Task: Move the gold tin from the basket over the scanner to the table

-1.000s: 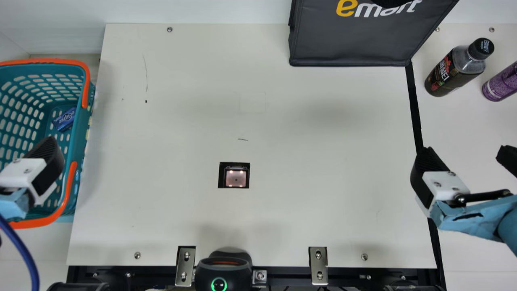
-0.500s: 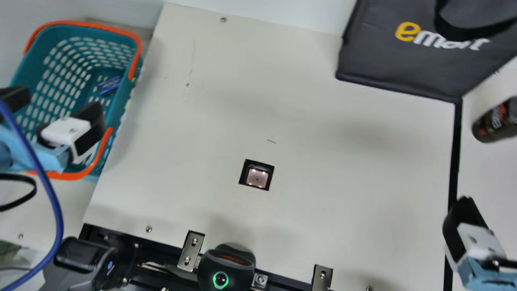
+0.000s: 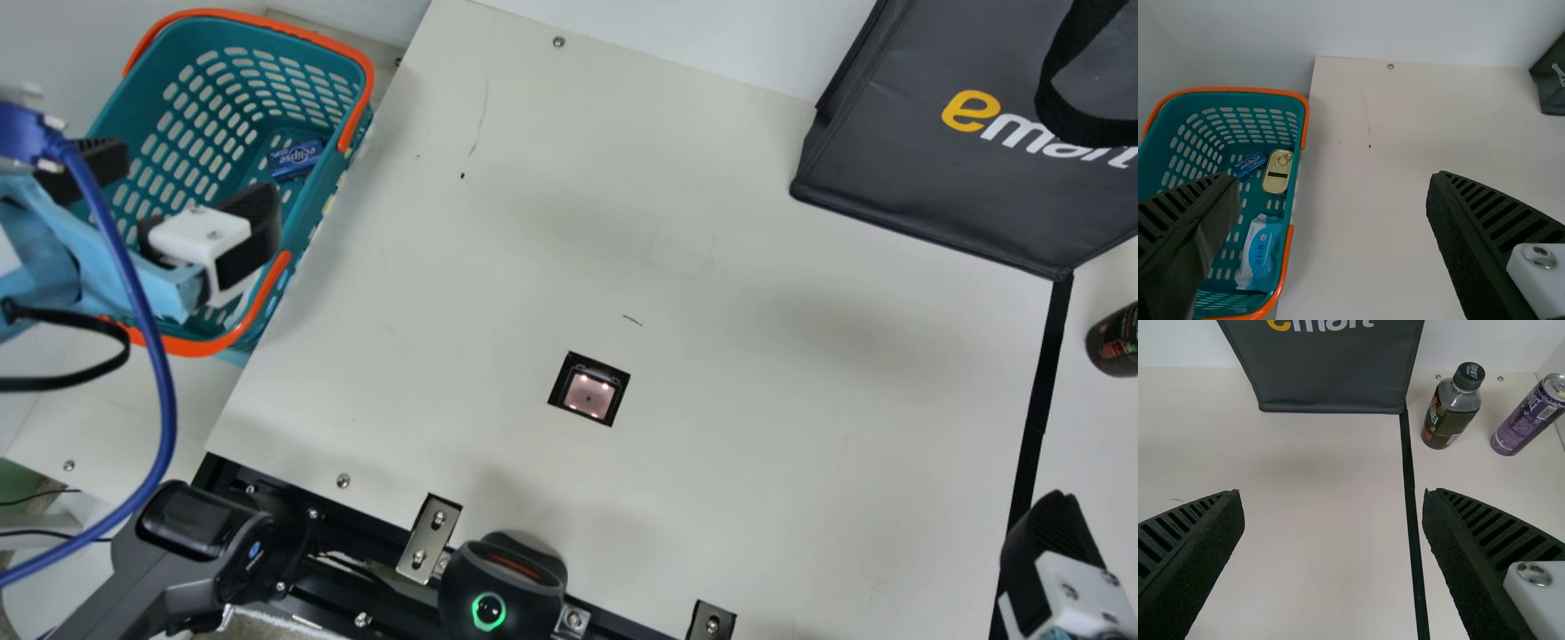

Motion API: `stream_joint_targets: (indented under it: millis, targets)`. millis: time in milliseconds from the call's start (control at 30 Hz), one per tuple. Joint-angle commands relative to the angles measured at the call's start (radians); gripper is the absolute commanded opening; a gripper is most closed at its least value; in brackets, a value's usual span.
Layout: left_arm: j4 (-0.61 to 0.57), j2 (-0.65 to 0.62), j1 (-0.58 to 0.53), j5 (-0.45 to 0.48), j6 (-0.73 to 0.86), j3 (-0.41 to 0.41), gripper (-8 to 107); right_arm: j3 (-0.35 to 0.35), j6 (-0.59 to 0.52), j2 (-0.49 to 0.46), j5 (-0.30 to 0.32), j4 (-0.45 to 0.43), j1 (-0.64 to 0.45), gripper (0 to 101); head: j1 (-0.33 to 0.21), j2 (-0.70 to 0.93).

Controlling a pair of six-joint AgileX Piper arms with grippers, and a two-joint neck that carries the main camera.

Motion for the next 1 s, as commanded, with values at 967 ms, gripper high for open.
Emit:
stream_joint_targets:
  millis: [967]
  targets:
    - [-0.253, 0.557, 0.622, -0.155, 0.319, -0.065, 90, 0.0, 0.0, 0.0, 0.0, 0.0, 0.0, 95, -0.03, 0.002]
